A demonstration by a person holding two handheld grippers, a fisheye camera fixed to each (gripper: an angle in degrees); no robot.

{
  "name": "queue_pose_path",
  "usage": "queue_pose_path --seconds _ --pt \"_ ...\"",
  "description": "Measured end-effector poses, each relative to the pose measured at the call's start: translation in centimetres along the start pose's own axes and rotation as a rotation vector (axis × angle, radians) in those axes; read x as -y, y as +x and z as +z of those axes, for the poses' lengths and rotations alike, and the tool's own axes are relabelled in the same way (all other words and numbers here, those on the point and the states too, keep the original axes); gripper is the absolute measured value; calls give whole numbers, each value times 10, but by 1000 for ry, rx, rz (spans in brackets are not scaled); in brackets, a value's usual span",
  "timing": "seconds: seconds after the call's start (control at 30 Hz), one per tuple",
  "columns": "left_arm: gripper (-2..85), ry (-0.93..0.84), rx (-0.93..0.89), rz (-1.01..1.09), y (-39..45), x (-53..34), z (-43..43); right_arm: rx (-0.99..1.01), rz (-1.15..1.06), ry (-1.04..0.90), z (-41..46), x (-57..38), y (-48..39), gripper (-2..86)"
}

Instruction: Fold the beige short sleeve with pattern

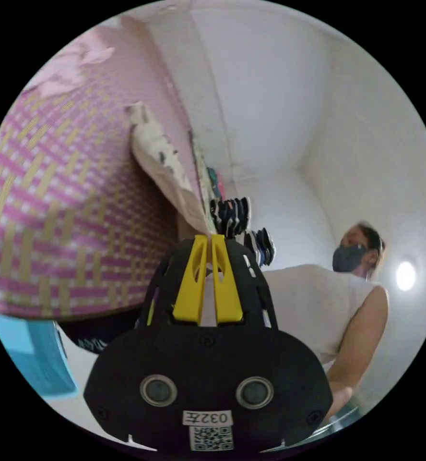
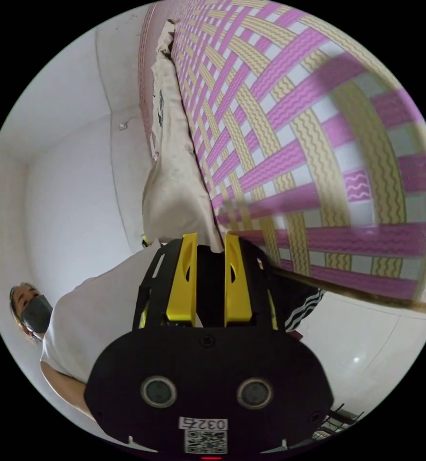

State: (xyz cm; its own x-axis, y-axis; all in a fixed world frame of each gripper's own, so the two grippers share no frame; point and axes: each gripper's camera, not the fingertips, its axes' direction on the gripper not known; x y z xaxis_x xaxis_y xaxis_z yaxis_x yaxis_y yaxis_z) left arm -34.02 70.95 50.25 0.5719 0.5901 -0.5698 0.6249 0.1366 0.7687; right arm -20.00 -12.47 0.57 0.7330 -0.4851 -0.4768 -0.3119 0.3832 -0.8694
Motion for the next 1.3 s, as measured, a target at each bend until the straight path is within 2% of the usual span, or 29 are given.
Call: queue_pose_path --seconds 0.07,0.13,0.17,0.27,0.33,0.5,0.6,0.73,0.9,0.97,1.1,1.17,1.3 --pt "-10 5 -7 -260 -58 -20 -26 33 -2 18 2 -9 7 87" --pt "-10 17 -10 -379 -88 -38 -38 7 -23 8 9 -14 4 86" --pt "-10 21 52 -436 -101 -47 -47 -39 -46 1 15 -17 -1 85" --pt "-11 6 215 -477 -112 -55 -62 -156 -91 -22 32 -27 -13 79" --pt "-11 -18 236 -488 -117 -55 -65 -206 -98 -36 40 -33 -17 75" --pt "-11 -56 207 -448 -119 -48 -74 -336 -134 -124 65 -51 -24 40" --pt "-11 -48 87 -381 -115 -38 -77 -391 -147 -152 74 -60 -21 3" --pt "-11 38 -120 -252 -99 -16 -83 -298 -164 -125 65 -74 -15 -9" --pt "-12 65 -252 17 -37 32 -79 72 -369 268 -25 -102 -52 -10" --pt "-11 46 -341 222 19 57 -71 156 -592 405 -70 -131 -103 -10" --pt "-10 68 -468 578 131 84 -75 154 -987 557 -120 -199 -195 -10" --pt "-10 70 -506 770 213 109 -84 95 -1219 652 -145 -247 -255 -10" --pt "-11 106 -446 919 324 154 -96 6 -1486 744 -178 -303 -347 -10"
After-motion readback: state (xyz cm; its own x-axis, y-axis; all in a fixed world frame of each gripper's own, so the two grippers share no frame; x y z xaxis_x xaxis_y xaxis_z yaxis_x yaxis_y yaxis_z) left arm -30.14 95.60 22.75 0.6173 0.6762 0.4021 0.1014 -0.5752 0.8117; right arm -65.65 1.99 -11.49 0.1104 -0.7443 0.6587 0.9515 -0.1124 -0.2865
